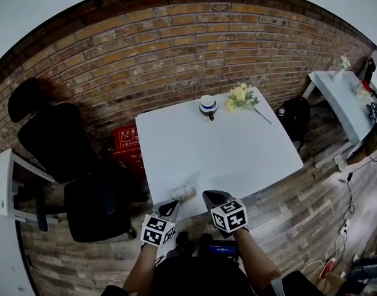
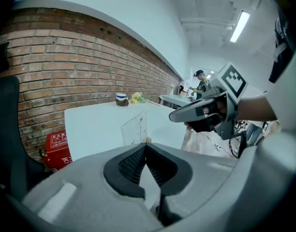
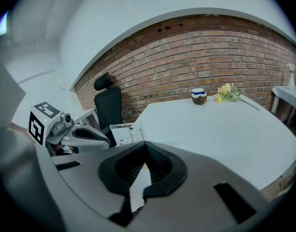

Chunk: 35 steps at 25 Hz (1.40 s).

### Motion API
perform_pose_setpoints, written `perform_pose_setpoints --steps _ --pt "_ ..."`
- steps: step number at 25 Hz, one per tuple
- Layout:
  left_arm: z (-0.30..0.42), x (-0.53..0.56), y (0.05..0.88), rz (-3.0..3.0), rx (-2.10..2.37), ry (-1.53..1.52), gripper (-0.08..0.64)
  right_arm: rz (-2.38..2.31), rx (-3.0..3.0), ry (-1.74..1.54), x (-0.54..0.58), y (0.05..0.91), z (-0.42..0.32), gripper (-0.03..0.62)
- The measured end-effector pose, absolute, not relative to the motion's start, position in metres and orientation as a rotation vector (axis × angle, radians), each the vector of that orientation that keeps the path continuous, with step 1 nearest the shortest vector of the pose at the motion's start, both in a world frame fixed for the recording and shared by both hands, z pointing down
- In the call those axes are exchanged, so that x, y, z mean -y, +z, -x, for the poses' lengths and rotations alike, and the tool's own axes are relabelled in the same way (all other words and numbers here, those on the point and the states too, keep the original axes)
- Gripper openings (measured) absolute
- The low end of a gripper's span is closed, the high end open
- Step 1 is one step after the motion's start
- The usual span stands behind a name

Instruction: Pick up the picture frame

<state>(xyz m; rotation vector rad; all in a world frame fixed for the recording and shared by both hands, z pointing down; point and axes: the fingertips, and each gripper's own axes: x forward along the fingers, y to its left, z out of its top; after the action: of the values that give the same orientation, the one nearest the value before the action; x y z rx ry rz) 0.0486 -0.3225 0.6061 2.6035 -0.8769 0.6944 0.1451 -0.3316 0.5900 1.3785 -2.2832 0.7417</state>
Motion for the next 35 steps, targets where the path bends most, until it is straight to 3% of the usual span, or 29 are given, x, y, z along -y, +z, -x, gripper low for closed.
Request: perform_pose_setpoints --steps 21,24,27,35 --pt "-0.032 0.331 0.611 -2.478 1.076 0.63 0.014 -1.187 2.33 0.741 0.349 0.609 -0.13 0.011" --pt "-0.033 0.332 0.619 -2.44 1.083 0.621 0.103 -1.137 2.332 0.75 0.353 0.619 -0.128 0.069" --pt "-0.033 0.333 0.629 -2.404 1.106 0.634 0.144 -1.099 2.324 0.749 0.354 0.631 -0.126 0.1" --pt "-0.036 0.339 0.669 -2.306 1.172 0.708 0.152 -1.0 2.312 0.733 0.364 0.664 -0.118 0.124"
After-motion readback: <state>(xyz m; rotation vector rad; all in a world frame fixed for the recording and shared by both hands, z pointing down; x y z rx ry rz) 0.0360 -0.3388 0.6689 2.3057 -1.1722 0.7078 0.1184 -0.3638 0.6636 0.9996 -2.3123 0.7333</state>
